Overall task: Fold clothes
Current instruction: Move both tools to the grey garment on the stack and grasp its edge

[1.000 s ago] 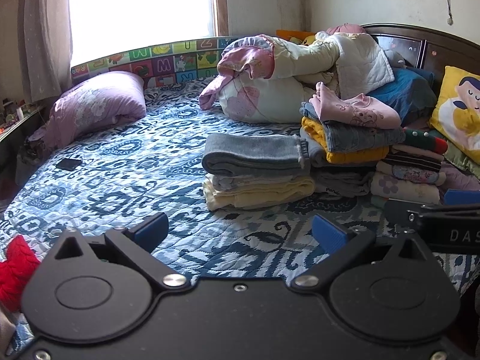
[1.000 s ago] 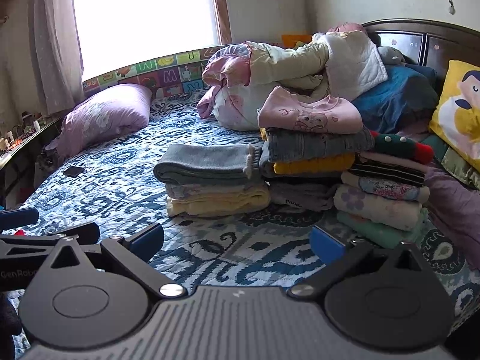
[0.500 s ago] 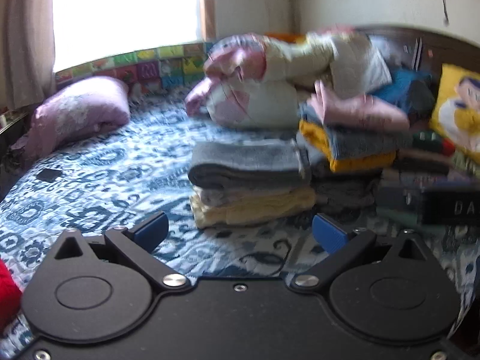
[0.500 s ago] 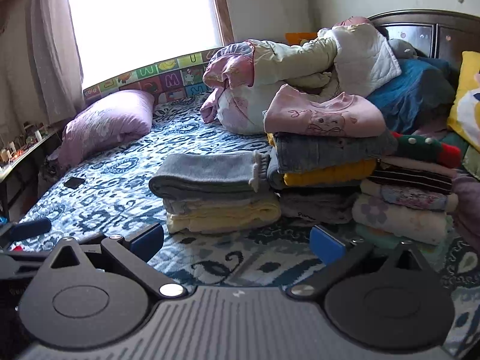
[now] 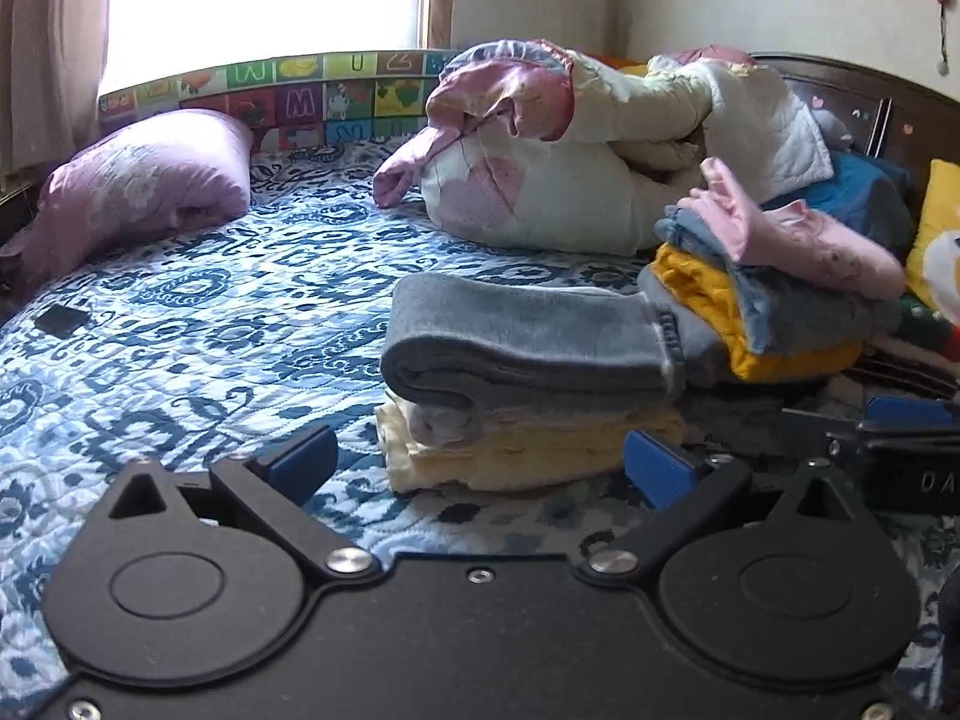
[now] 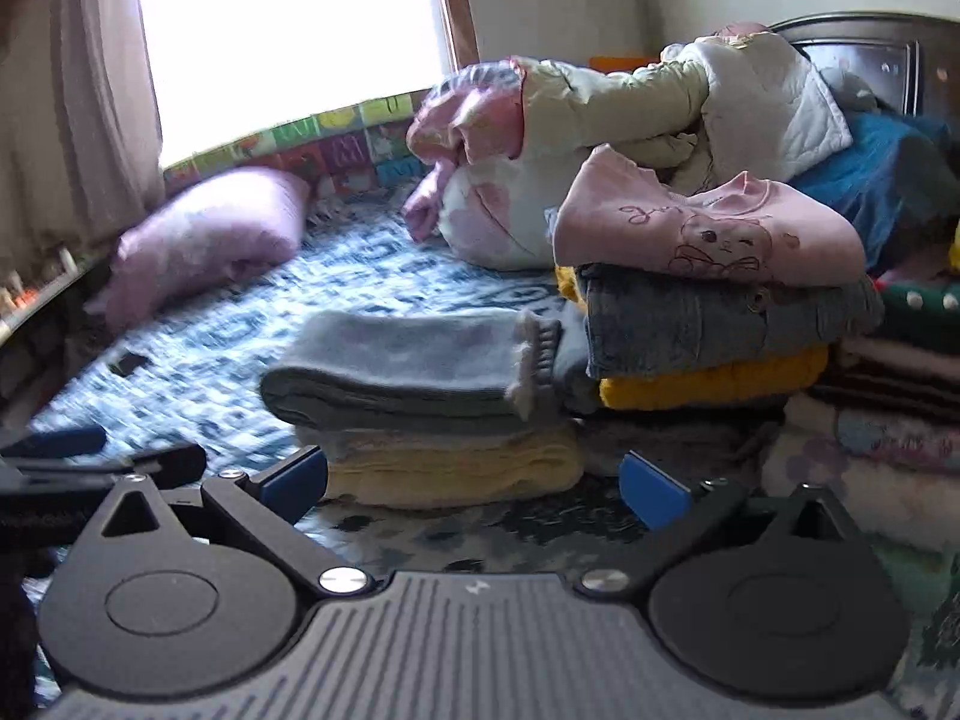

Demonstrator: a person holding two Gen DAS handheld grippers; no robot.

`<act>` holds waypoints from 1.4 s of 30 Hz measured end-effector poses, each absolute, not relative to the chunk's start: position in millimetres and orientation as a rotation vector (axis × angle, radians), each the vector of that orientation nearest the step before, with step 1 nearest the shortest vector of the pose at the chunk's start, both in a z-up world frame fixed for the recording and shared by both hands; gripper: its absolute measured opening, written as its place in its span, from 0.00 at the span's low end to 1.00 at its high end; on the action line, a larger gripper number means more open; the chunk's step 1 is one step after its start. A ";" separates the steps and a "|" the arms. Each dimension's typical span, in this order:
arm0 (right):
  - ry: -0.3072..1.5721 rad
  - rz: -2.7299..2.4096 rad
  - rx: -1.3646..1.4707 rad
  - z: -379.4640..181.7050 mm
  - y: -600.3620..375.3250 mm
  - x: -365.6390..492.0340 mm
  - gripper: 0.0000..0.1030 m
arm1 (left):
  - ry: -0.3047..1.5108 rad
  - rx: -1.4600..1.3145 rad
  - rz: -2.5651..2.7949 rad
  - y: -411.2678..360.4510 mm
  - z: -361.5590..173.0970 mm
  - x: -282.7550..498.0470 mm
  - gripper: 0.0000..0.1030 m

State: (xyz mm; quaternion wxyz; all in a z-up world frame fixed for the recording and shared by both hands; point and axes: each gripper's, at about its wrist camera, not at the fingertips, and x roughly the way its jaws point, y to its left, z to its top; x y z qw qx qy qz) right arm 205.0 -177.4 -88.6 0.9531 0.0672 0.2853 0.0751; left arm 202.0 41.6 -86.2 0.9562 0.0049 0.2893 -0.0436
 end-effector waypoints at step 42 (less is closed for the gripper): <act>0.645 0.184 0.138 -185.4 -145.6 349.7 0.83 | 0.648 -0.071 -0.095 59.0 -155.2 352.0 0.83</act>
